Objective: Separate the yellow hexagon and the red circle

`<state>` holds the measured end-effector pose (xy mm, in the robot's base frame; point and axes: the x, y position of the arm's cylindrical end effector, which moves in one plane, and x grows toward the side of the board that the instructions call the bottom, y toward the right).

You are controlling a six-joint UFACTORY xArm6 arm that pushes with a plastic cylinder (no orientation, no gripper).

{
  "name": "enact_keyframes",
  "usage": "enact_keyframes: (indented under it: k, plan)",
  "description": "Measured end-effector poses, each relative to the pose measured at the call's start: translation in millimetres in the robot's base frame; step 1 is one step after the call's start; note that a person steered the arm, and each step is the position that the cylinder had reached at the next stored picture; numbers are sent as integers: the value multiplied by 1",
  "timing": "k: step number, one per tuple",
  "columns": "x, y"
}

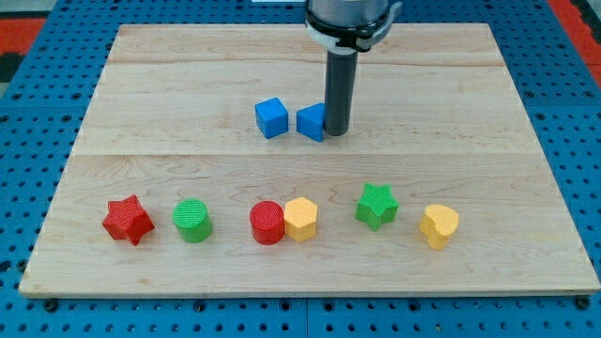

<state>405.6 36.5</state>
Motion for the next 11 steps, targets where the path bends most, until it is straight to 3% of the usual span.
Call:
enact_keyframes:
  k: [4, 6, 7, 9, 10, 11]
  plan:
    - [3, 75]
    - [64, 290]
    - [72, 309]
    - [207, 289]
    - [212, 242]
    - [213, 140]
